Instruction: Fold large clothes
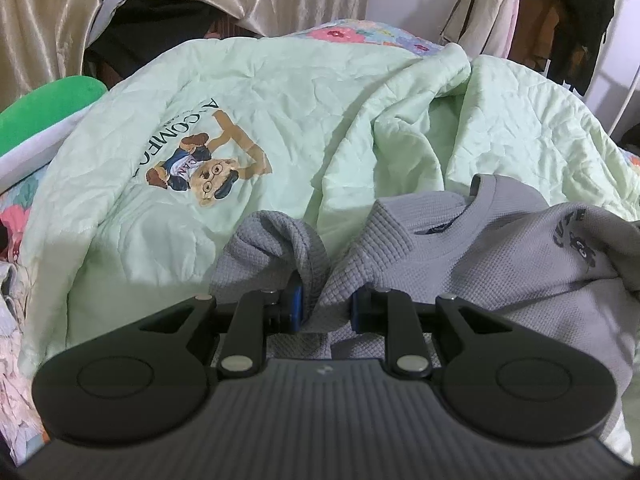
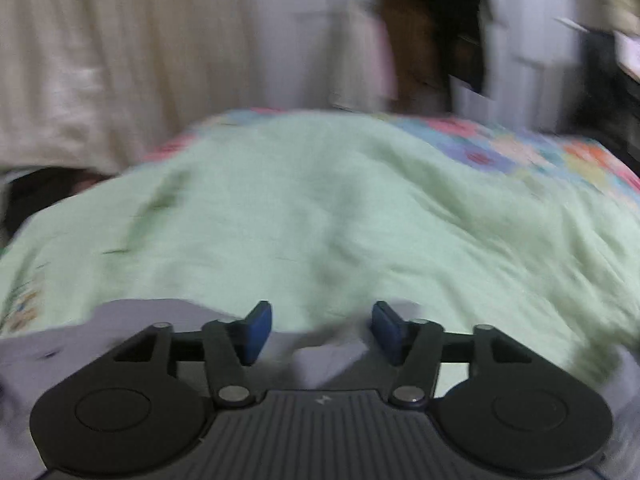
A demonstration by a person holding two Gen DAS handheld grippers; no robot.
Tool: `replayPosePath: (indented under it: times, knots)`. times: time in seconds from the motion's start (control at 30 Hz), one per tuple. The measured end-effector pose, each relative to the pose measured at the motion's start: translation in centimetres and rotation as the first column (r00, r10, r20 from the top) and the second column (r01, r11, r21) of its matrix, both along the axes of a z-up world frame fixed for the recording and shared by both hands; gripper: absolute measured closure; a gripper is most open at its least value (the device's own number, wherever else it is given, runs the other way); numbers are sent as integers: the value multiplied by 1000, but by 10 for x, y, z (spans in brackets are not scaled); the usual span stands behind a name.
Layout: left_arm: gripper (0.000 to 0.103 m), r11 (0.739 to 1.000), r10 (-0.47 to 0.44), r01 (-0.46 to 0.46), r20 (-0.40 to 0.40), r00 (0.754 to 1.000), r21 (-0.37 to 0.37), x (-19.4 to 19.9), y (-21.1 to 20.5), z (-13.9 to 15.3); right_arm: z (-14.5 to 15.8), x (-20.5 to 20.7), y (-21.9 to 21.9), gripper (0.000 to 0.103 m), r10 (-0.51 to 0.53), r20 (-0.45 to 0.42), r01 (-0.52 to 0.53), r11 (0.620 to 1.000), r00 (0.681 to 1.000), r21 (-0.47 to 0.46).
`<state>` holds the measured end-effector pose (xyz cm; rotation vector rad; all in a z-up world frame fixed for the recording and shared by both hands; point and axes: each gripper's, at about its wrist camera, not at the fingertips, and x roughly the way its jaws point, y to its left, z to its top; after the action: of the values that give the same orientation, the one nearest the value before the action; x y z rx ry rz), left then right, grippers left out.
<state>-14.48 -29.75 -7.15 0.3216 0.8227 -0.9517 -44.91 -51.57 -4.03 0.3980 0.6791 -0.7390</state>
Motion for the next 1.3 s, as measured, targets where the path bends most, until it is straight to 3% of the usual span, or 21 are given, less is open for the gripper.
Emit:
replayPosePath:
  times: [0.03, 0.1, 0.17, 0.23, 0.27, 0.3, 0.37, 0.47, 0.57, 0.63, 0.7, 0.73, 0.77, 0.87, 0.93, 1.03, 1.07, 1.13, 1.23, 1.3]
  knots:
    - [82, 1000, -4, 4, 7, 1000, 1, -1, 0, -1, -1, 13, 4, 12, 110, -18, -110, 994, 994, 8]
    - [82, 1000, -13, 13, 21, 1000, 3, -3, -1, -2, -11, 40, 8, 13, 236, -107, -235, 972, 966, 27]
    - [82, 1000, -19, 19, 28, 999, -4, -6, 1, -4, -25, 61, 3, 15, 276, -161, -269, 961, 948, 66]
    - [83, 1000, -22, 22, 20, 1000, -12, -5, 0, -4, -43, 83, -11, 35, 280, -178, -259, 957, 943, 133]
    - [84, 1000, -23, 23, 9, 1000, -17, -3, -1, -4, -49, 91, -18, 69, 273, -165, -244, 953, 948, 177]
    - [86, 999, -20, 20, -1, 1000, -27, 1, -3, -2, -52, 96, -20, 97, 263, -151, -228, 950, 953, 212]
    - [87, 998, 5, -6, -12, 1000, -61, 11, -4, 5, -50, 109, -30, 97, 196, -130, -156, 952, 972, 264]
    - [89, 986, 93, -92, 4, 996, -141, 31, -1, 25, -32, 127, -41, 97, 125, -99, -99, 967, 987, 234]
    - [89, 960, 182, -175, 12, 983, -221, 52, 2, 45, 3, 150, -57, 97, 73, 30, -77, 977, 997, 196]
    - [89, 934, 240, -228, 13, 971, -274, 65, 4, 59, 36, 172, -63, 97, 76, 180, -103, 984, 981, 145]
    - [89, 904, 298, -278, 11, 955, -326, 79, 6, 72, 63, 192, -60, 97, 134, 334, -161, 986, 933, 54]
    - [88, 879, 349, -325, 7, 937, -348, 88, 9, 76, 71, 204, -60, 96, 160, 365, -185, 982, 917, 34]
    - [86, 863, 398, -375, -3, 918, -339, 99, 9, 76, 72, 211, -60, 85, 155, 364, -186, 981, 918, 51]
    - [78, 868, 459, -461, -54, 887, -186, 136, 0, 52, 72, 229, -63, 62, 126, 347, -175, 978, 929, 116]
    - [70, 897, 428, -430, -36, 903, -100, 139, 6, 34, 63, 222, -49, 52, 145, 293, -187, 975, 945, 122]
    - [67, 932, 362, -362, 3, 932, 28, 135, 18, 8, 45, 188, -24, 46, 201, 191, -230, 963, 961, 142]
    - [60, 942, 332, -332, 17, 943, 52, 127, 25, 4, 39, 178, -17, 44, 208, 160, -232, 960, 965, 155]
    - [55, 963, 260, -262, 31, 965, 60, 104, 39, 6, 23, 125, 0, 44, 190, 106, -208, 957, 976, 201]
    - [46, 992, 108, -109, 20, 994, 57, 67, 29, 25, 9, 52, 19, 39, 140, 106, -164, 949, 984, 267]
    - [28, 997, -52, 51, 16, 999, 50, 35, 14, 37, 1, 21, 28, 33, 111, 74, -128, 948, 991, 290]
